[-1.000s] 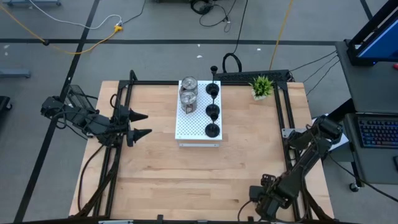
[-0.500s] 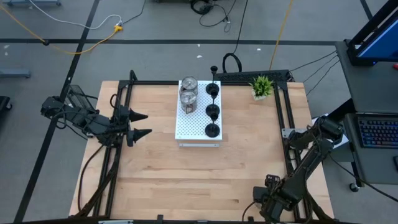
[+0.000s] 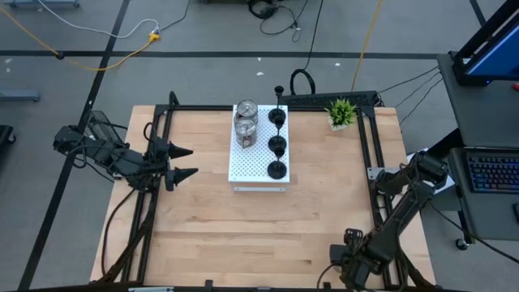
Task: Pick & Place candle stick holders
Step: Put the silver scented candle on the shelf aligned with the other silver scented candles
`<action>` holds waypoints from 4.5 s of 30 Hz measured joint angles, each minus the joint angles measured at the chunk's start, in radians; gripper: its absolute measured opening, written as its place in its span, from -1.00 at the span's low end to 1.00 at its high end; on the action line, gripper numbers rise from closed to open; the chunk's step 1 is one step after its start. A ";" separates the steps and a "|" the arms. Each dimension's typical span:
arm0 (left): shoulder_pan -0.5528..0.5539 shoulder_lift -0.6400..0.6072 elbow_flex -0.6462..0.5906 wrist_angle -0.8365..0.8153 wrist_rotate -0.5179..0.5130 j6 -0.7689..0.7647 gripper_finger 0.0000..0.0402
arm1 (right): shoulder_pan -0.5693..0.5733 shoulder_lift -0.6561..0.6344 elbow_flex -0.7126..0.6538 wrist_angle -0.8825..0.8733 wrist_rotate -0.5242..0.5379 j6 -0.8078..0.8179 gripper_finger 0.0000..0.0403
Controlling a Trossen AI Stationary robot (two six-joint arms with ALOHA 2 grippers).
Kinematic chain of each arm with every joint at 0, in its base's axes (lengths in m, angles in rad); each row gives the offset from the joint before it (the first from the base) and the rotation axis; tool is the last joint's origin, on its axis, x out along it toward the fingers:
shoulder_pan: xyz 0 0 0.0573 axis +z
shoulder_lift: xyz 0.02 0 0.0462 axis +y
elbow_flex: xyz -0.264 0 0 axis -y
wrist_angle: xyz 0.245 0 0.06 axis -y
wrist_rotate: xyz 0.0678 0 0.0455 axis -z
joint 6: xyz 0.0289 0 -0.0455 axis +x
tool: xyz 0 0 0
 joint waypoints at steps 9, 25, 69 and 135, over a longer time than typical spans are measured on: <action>0.000 0.000 0.000 0.000 0.000 0.000 0.97 | -0.002 0.000 -0.027 0.050 -0.052 0.003 0.99; 0.000 0.000 0.000 0.000 0.000 0.000 0.97 | -0.002 0.000 -0.028 0.063 -0.048 -0.002 0.99; 0.000 0.000 0.000 0.000 0.000 -0.003 0.97 | -0.002 -0.001 -0.055 0.118 0.002 0.003 0.99; 0.000 0.103 0.000 0.268 0.093 -0.003 0.97 | -0.494 -0.130 0.290 0.053 0.296 -0.443 0.73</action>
